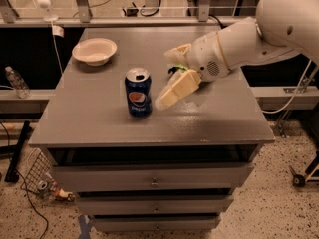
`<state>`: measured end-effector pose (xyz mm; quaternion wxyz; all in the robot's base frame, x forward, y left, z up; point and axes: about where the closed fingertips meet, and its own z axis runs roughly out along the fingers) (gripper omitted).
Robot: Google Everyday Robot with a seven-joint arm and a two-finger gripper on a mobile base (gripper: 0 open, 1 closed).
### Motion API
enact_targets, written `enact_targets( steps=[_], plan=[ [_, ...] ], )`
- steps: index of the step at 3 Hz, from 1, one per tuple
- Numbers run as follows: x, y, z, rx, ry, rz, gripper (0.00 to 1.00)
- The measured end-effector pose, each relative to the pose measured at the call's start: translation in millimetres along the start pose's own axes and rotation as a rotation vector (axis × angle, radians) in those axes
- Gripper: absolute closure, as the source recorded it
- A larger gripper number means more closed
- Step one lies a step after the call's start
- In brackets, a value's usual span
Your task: Move pepsi can near paper bowl
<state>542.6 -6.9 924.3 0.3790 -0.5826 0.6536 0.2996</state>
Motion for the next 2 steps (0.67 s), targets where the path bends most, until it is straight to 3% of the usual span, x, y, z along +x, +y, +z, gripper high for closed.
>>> enact_targets(
  steps=[2],
  plan=[
    [-14,4,36,-0.039,0.0,0.001,0.0]
  ],
)
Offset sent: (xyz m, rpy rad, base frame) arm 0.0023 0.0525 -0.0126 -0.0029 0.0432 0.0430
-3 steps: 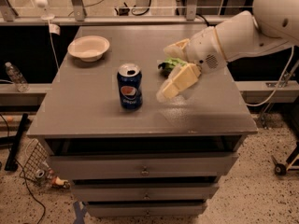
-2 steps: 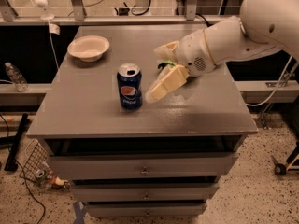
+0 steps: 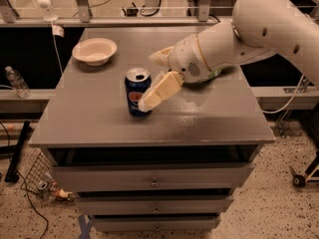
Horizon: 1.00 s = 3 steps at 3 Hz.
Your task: Move pepsi can near paper bowl
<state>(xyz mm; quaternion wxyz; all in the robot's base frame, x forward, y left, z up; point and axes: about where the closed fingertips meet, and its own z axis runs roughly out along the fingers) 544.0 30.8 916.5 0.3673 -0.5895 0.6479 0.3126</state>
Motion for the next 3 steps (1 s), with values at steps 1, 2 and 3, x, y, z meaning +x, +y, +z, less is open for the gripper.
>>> enact_targets(
  steps=[1,2,3],
  plan=[
    [-3,3,11,-0.02,-0.001,0.004,0.0],
    [-4,5,19,-0.038,-0.009,0.009,0.16],
    [-3,4,30,-0.06,-0.025,0.015,0.4]
  ],
)
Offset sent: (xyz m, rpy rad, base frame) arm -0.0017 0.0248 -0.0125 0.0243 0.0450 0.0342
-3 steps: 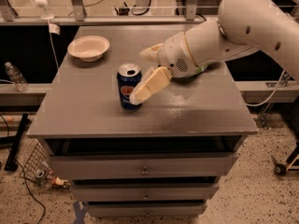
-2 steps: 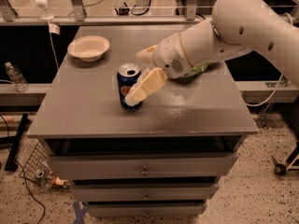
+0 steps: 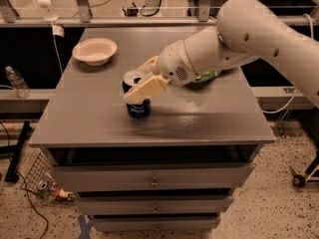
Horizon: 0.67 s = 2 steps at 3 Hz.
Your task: Move pepsi can near paper bowl
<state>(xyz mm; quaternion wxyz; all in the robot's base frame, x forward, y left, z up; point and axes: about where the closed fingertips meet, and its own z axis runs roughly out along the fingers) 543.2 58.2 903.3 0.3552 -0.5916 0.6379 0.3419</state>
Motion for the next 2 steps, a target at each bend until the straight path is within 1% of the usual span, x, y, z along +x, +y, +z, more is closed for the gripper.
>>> enact_targets(
  steps=[1,2],
  plan=[
    [0,-5,5,-0.013,-0.029,0.003,0.63],
    [-9,-19,-11,0.025,-0.049,-0.026,0.85]
  ],
)
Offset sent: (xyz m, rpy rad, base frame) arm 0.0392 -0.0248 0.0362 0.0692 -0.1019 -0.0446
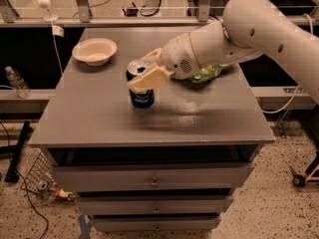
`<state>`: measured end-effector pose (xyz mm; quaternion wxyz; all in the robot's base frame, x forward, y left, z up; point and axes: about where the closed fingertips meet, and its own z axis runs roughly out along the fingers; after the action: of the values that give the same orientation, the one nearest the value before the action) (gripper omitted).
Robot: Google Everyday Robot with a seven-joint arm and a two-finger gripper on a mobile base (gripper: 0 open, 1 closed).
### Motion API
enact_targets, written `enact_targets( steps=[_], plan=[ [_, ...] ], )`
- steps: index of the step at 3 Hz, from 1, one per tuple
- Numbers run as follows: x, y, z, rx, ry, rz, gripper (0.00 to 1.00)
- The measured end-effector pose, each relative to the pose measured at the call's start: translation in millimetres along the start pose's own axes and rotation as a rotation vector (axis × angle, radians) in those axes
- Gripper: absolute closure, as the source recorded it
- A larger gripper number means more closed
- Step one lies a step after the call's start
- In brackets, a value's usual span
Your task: Move pepsi can near paper bowl
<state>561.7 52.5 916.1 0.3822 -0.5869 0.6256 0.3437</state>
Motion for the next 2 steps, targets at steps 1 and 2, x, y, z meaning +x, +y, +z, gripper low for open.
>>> enact_targets(
  steps=[1,2],
  plan=[
    [-2.3,-0.1,0.6,-0.001,-0.002,-0.004,1.0],
    [-2.3,0.0,0.7,-0.001,-0.002,-0.004,1.0]
  ],
)
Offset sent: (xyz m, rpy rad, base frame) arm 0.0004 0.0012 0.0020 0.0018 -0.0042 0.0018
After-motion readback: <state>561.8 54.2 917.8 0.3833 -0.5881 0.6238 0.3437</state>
